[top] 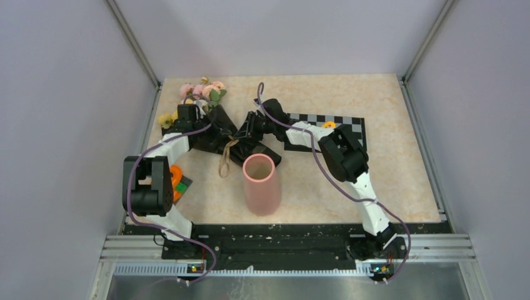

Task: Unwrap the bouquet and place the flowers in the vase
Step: Untie the ribbon from the wrapping paper.

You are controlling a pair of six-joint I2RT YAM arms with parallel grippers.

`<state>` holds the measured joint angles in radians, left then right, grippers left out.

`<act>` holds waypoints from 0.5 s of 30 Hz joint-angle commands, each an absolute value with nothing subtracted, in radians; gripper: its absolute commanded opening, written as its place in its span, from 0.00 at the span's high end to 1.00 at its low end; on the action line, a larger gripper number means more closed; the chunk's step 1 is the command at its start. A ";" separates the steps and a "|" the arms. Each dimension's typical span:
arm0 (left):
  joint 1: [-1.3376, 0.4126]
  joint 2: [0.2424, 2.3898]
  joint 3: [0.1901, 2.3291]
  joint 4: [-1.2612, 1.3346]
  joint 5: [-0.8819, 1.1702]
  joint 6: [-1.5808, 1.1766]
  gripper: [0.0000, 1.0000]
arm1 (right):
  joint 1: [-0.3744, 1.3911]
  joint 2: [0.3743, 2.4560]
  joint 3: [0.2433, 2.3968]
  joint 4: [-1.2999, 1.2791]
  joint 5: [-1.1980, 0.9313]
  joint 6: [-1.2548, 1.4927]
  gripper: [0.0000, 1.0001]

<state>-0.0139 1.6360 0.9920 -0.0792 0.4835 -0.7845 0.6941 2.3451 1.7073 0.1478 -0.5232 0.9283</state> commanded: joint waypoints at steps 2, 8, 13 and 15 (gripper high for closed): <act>-0.008 1.614 0.983 -0.033 0.499 -0.784 1.00 | 0.704 2.358 1.764 0.169 -0.526 0.937 0.81; -0.008 1.613 0.983 -0.031 0.500 -0.783 1.00 | 0.704 2.351 1.773 0.173 -0.532 0.949 1.00; -0.006 1.608 0.984 -0.033 0.497 -0.780 1.00 | 0.703 2.328 1.760 0.168 -0.520 0.938 1.00; -0.006 1.604 0.984 -0.034 0.493 -0.777 1.00 | 0.703 2.316 1.753 0.165 -0.516 0.927 1.00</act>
